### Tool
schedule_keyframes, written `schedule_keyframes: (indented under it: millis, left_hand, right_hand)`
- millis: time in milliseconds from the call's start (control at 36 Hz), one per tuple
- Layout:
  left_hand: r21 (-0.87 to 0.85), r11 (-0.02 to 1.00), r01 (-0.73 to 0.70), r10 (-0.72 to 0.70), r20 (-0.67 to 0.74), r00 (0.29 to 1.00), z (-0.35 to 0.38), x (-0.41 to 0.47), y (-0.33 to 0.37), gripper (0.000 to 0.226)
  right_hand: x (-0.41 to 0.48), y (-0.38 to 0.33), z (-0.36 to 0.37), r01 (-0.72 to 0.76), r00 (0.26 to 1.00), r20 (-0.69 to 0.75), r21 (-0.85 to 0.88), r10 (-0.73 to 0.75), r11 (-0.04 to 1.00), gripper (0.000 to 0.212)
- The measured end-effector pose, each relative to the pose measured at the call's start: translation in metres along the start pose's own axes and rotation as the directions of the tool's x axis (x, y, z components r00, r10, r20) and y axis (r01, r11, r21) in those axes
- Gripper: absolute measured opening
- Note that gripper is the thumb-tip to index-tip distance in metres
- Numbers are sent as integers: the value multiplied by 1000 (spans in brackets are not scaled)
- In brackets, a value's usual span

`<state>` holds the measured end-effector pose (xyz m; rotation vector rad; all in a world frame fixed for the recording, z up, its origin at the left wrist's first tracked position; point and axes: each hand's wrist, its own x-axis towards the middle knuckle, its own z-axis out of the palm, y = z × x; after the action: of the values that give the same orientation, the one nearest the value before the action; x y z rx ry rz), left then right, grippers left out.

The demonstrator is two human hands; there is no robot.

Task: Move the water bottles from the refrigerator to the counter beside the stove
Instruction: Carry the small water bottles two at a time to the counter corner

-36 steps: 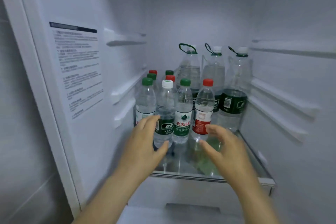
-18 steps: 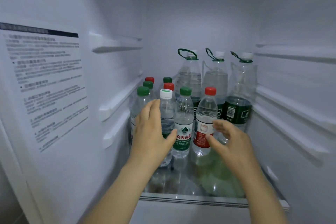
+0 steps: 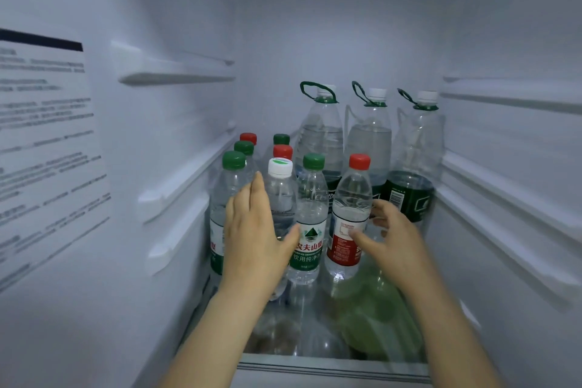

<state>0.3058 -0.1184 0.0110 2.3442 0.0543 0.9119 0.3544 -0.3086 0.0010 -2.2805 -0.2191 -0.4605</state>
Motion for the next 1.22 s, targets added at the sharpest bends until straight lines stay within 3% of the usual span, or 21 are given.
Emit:
schedule_keyframes:
  millis: [111, 278, 611, 750, 917, 1111, 1222]
  left_hand:
    - [37, 999, -31, 31, -9, 999, 1, -1, -2, 90]
    - [6, 999, -50, 50, -59, 997, 1, -5, -6, 80]
    - [-134, 990, -29, 22, -60, 998, 4, -15, -11, 79]
    - [-229, 973, -8, 2, -27, 1000, 6, -22, -14, 82]
    - [-345, 938, 30, -22, 26, 999, 5, -25, -15, 80]
    - [-305, 944, 126, -105, 84, 991, 18, -31, -28, 81]
    - [-293, 949, 117, -108, 49, 993, 20, -33, -30, 69]
  right_hand:
    - [10, -2, 5, -19, 999, 29, 39, 18, 999, 86]
    - [16, -2, 13, 7, 1000, 16, 179, -10, 984, 78]
    - [14, 15, 32, -70, 991, -94, 240, 95, 968, 69]
    - [4, 16, 34, -55, 996, -51, 361, 78, 931, 60]
    - [-6, 20, 40, -6, 995, -90, 324, 37, 946, 61]
    - [-16, 22, 42, 9, 995, -93, 367, 27, 930, 57]
    - [-24, 15, 38, 16, 995, -98, 356, 20, 934, 57]
